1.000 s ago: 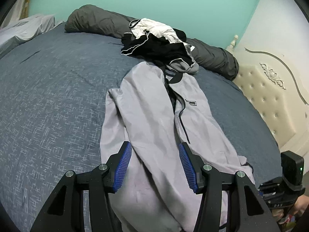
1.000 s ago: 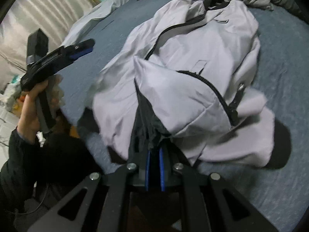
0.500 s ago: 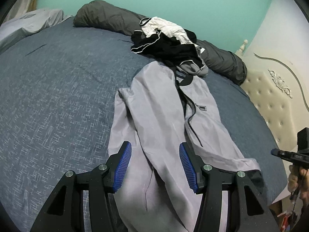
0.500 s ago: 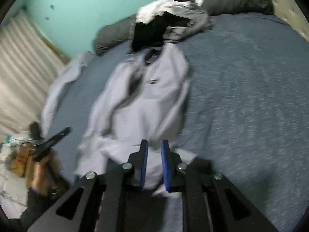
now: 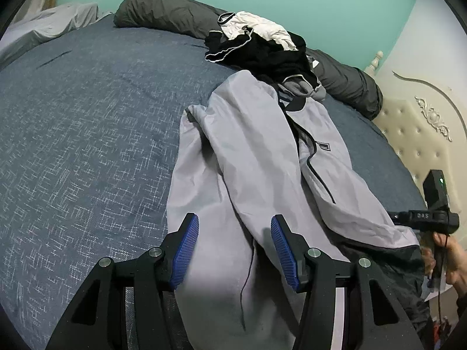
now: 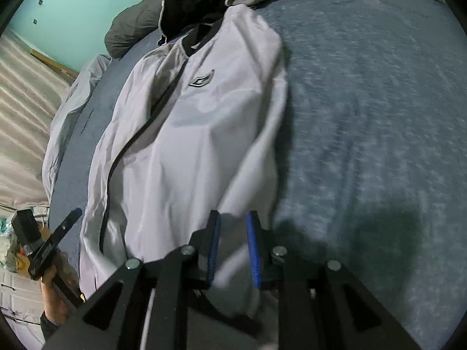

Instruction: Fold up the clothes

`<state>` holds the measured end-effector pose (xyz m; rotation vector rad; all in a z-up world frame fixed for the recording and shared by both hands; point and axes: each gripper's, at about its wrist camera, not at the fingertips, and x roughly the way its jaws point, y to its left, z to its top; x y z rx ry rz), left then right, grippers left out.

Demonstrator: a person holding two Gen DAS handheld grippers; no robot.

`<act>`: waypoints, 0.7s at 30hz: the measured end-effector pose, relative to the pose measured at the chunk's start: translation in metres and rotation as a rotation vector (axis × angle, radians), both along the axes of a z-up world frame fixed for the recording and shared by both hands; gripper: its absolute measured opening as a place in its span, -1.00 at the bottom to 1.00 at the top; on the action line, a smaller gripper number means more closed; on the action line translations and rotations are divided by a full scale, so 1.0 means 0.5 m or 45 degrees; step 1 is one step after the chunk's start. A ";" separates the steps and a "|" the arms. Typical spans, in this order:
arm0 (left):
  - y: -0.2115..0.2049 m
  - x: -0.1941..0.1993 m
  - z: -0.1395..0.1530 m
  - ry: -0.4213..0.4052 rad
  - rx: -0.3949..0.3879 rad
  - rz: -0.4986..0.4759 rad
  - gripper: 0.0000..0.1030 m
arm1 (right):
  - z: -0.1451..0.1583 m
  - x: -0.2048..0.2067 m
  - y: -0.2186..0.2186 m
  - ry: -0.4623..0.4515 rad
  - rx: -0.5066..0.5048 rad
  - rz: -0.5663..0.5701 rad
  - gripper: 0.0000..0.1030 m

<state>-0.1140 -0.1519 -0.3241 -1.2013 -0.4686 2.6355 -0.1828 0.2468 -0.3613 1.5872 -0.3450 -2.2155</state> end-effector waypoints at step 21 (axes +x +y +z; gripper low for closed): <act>-0.007 0.005 -0.009 -0.001 -0.012 -0.005 0.08 | 0.151 -0.035 0.153 0.287 0.170 -0.238 -0.98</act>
